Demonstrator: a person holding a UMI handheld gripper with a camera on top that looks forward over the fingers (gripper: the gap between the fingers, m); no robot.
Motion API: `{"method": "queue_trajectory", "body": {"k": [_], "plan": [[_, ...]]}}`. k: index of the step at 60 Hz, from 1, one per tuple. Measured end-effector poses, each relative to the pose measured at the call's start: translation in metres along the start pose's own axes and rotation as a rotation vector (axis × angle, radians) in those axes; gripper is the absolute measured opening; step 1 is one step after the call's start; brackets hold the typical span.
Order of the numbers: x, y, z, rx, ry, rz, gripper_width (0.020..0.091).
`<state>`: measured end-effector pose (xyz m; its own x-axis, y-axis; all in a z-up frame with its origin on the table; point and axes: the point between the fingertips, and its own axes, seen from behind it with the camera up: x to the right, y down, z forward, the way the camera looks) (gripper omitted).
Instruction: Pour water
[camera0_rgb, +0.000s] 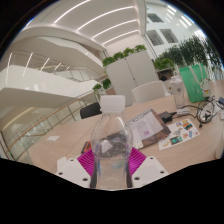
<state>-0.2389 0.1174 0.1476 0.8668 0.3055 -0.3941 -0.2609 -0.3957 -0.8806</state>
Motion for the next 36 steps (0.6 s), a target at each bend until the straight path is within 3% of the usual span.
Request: {"method": "queue_trajectory", "body": {"k": [8, 16, 25, 36], "plan": [[0.026, -0.087, -0.047, 0.099, -0.083, 0.366, 0.0405], [0.108, -0.141, -0.088, 0.224, -0.160, 0.788, 0.0404], [0.192, -0.137, -0.118, 0.299, -0.254, 1.319, 0.0404], [0.221, -0.129, -0.167, 0.392, -0.442, 1.847, 0.0402]]}}
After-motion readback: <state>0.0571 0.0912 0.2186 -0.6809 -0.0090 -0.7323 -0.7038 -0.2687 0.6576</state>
